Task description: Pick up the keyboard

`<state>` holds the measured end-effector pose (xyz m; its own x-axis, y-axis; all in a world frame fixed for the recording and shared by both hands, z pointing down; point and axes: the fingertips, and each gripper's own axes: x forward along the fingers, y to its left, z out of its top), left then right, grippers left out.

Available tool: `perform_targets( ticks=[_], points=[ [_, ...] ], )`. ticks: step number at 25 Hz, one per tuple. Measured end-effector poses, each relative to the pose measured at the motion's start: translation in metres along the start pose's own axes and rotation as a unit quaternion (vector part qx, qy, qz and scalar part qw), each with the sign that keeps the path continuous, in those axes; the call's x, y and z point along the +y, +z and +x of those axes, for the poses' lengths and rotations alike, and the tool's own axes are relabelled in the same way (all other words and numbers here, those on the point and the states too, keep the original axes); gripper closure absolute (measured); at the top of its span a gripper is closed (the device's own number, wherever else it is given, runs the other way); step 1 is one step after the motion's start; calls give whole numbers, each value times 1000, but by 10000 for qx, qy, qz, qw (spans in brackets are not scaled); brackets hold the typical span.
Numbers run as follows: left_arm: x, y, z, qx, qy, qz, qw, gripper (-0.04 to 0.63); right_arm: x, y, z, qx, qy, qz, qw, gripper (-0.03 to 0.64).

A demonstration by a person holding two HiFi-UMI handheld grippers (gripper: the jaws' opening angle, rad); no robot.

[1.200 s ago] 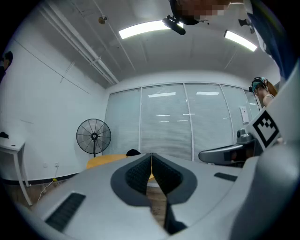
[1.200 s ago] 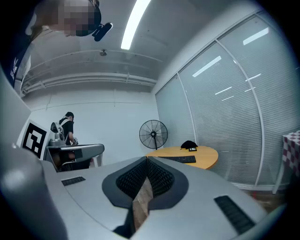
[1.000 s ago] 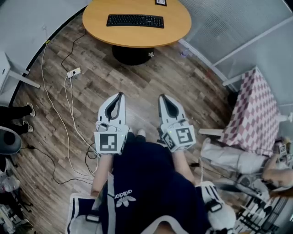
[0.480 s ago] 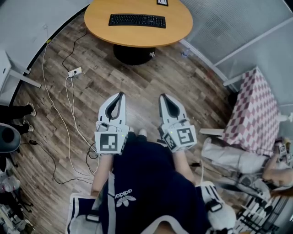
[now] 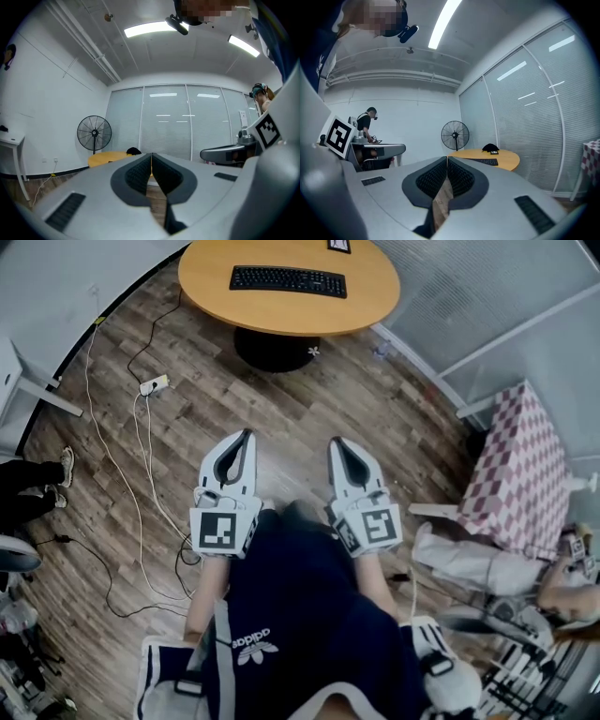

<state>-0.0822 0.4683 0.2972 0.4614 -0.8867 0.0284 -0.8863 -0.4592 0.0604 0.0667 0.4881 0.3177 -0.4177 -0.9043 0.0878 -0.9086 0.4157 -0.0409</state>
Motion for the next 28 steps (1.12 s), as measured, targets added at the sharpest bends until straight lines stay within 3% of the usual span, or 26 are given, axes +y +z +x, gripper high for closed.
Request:
perform_targets(
  ticks=[12, 28],
  points=[
    [23, -15, 15, 261, 76, -304, 9992, 591, -11, -6, 25, 246, 34, -189, 9995, 611],
    [58, 16, 161, -19, 356, 7, 9994, 591, -107, 15, 160, 89, 353, -166, 9992, 611]
  ],
)
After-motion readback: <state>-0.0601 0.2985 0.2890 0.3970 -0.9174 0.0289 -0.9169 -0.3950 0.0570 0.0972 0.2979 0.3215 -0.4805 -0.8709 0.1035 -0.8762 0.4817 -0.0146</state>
